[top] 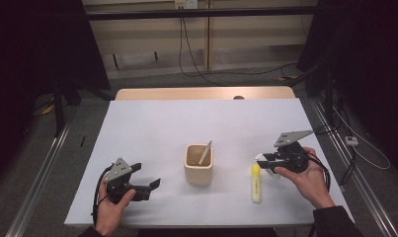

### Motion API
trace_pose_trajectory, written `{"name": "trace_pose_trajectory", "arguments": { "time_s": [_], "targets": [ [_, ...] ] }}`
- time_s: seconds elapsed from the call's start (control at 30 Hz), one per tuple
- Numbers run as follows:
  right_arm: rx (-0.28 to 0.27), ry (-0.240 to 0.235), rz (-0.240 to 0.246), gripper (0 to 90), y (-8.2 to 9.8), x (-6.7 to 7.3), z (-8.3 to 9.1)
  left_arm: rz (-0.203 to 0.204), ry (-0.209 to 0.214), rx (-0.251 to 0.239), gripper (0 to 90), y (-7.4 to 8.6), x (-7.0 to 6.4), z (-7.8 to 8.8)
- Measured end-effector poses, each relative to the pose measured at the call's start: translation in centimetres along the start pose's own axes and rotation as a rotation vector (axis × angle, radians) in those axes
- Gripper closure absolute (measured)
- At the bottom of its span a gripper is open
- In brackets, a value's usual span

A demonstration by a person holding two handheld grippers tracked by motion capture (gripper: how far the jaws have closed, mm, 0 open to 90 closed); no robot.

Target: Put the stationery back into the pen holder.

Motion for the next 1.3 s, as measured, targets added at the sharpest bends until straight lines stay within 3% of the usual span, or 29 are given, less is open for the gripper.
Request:
{"name": "trace_pose_trajectory", "arguments": {
  "time_s": [0.2,0.37,0.5,0.9,1.3],
  "targets": [
    [-0.103,0.001,-0.023,68.0,-0.4,0.3,-0.2,0.001,0.002,0.003,7.9,0.0,0.0,0.0],
    [-0.191,0.044,-0.029,67.9,-1.1,0.4,-0.3,0.001,0.0,0.005,7.9,0.1,0.0,-0.1],
    [-0.223,0.051,-0.038,68.0,-1.5,0.7,-0.5,0.0,0.0,0.003,7.9,0.0,0.0,-0.1],
    [-0.312,0.065,0.001,68.0,-4.1,1.8,-0.1,-0.012,0.005,0.01,6.3,0.0,-0.1,-0.2],
    [-0.373,0.038,0.043,68.0,-7.5,2.3,-0.4,-0.016,0.001,0.01,6.3,0.1,0.0,-0.2]
  ]
}}
Point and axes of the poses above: each handheld gripper's, and its own axes: z roughly backward along the jaws, y roughly out of its underside, x roughly to its left, the point moved 3 cm from there along -z, roughly forward along the jaws, and after that the axes turned 15 degrees about z, right-handed, at the moved point
